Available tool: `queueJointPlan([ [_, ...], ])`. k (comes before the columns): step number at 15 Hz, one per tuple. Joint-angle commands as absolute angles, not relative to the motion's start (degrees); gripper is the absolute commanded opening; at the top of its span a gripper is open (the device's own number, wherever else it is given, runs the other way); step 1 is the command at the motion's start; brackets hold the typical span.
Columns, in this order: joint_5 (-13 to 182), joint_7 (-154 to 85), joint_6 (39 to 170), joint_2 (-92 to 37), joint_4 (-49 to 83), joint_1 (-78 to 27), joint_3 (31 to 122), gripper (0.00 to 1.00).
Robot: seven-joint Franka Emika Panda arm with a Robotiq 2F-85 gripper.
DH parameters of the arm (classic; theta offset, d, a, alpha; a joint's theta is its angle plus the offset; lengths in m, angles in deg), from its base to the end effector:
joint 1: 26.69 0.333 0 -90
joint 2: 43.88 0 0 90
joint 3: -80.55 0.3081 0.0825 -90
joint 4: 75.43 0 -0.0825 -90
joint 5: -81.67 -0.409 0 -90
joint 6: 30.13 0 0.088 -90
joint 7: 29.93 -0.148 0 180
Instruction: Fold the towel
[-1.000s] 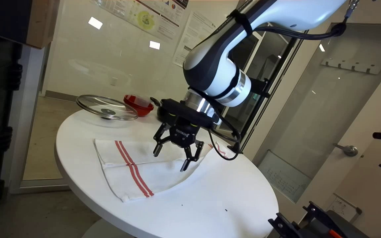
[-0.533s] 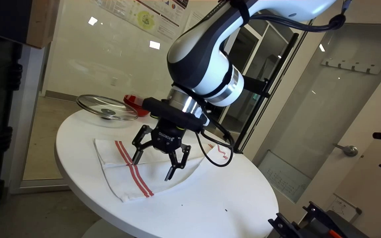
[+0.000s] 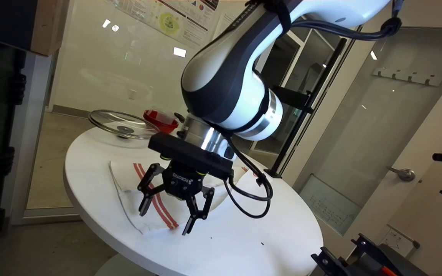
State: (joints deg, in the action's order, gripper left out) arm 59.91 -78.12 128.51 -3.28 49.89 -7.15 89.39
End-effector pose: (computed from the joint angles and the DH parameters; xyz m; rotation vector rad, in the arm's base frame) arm 0.4475 0.2486 -0.0181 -2.8269 1.0967 0.3643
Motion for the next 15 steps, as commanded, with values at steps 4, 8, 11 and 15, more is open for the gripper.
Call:
queueJointPlan([
  [4, 60.41, -78.4, 134.9, 2.25, 48.0, -5.87, 87.47, 0.6],
  [8, 60.28, -77.95, 135.69, 2.59, 46.93, -6.36, 87.82, 0.27],
  [11, 59.94, -78.29, 135.1, 1.54, 46.84, -6.7, 87.84, 0.06],
  [15, 60.7, -78.33, 131.43, -2.66, 48.24, -7.13, 86.58, 0.02],
])
